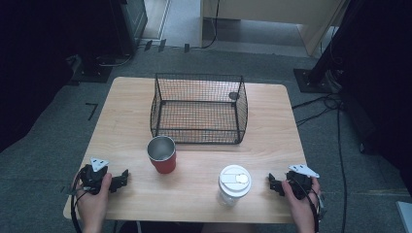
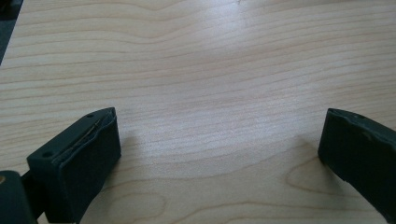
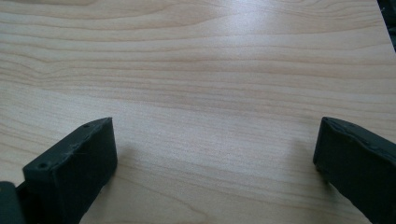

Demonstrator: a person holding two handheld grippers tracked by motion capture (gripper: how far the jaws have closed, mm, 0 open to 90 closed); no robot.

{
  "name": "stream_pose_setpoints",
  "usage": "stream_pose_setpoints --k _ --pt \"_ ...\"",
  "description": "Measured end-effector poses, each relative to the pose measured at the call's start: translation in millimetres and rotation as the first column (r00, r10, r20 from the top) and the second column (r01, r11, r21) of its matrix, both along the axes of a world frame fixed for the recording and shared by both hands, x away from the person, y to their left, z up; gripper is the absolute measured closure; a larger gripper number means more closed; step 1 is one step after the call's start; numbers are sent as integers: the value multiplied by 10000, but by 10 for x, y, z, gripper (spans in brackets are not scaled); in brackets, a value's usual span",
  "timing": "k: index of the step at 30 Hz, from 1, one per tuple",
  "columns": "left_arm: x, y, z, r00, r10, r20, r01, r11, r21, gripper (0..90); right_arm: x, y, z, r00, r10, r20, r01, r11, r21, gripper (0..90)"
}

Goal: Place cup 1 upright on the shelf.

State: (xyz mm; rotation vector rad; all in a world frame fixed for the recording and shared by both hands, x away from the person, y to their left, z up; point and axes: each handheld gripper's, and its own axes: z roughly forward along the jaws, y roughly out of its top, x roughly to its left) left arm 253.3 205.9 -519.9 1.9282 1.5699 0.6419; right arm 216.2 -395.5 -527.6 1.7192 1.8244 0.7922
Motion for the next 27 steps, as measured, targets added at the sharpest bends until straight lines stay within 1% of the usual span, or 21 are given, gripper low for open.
stream_pose_setpoints --k 2,3,7,8,10,11,13,16,17,18,19,22,23,25,26,27 --pt "7 -15 0 10000 82 2 -82 10000 -18 0 0 0 0 10000 1 1 -1 10000 -1 0" --pt "6 -14 0 10000 14 -8 -14 10000 -16 0 0 0 0 10000 0 3 0 10000 0 0" --pt "2 -15 3 10000 15 -9 -15 10000 25 0 0 0 0 10000 -1 0 1 10000 0 0" --pt "-7 -27 9 9999 100 -14 -100 9999 36 0 0 0 0 10000 0 0 0 10000 -1 0" --pt "-15 -36 15 9999 117 1 -117 9999 -4 0 0 0 0 10000 0 0 0 10000 0 0" --pt "-29 -54 30 9999 102 98 -102 9999 -27 0 0 0 0 10000 0 -2 0 10000 0 0" --pt "-41 -62 49 9998 75 167 -74 10000 -30 0 0 0 0 10000 0 0 0 10000 1 0" --pt "-67 -92 108 9994 57 337 -50 9998 -210 0 0 0 0 10000 0 -1 0 10000 2 0" --pt "-74 -106 125 9994 -11 344 20 9996 -267 0 0 0 0 10000 -6 -1 6 10000 4 0" --pt "-92 -170 163 9990 -234 388 245 9993 -295 0 0 0 0 10000 0 -1 0 10000 2 0" --pt "-92 -170 163 9990 -234 388 245 9993 -295 0 0 0 0 10000 2 1 -2 10000 -1 0" --pt "-117 -293 216 9963 -758 405 770 9966 -293 0 0 0 0 10000 1 -1 -1 10000 0 0" --pt "-131 -346 245 9945 -940 467 954 9950 -285 0 0 0 0 10000 -2 1 2 10000 2 0" --pt "-151 -423 288 9912 -1186 583 1210 9919 -397 0 0 0 0 10000 1 -1 -1 10000 1 0" --pt "-156 -450 303 9899 -1291 584 1317 9904 -428 0 0 0 0 10000 -1 2 1 10000 0 0" --pt "-169 -522 339 9870 -1479 627 1510 9873 -488 0 0 0 0 10000 0 2 0 10000 0 0"
